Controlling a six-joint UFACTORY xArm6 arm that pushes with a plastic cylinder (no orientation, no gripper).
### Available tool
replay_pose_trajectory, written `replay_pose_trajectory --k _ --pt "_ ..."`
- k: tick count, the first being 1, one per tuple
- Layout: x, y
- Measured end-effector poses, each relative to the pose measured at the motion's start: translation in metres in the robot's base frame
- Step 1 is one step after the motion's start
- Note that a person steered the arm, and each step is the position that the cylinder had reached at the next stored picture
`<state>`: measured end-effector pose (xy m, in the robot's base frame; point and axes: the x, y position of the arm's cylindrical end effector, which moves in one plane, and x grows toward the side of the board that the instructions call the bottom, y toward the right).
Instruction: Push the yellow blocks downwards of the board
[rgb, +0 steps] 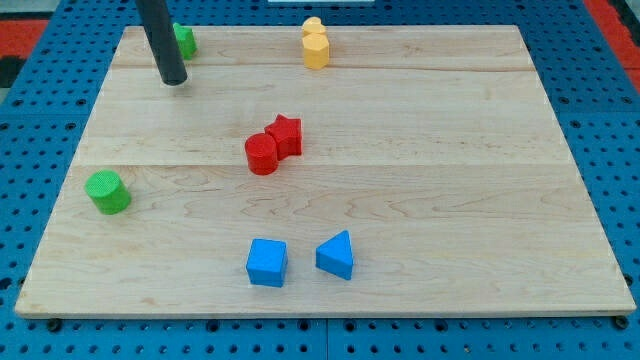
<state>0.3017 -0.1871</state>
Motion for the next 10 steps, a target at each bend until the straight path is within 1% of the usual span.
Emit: replay_pose_trajectory --k 1,2,3,5,6,7,8,9,10 --pt "0.008 0.041" --pt "0.042 0.084" --pt "0.038 0.079" --pt "-0.09 0.079" --pt "-0.11 0.092" --pt "-0.109 0.128" --pt "-0.108 0.181" --pt "-0.105 0.264" --pt "-0.084 0.329"
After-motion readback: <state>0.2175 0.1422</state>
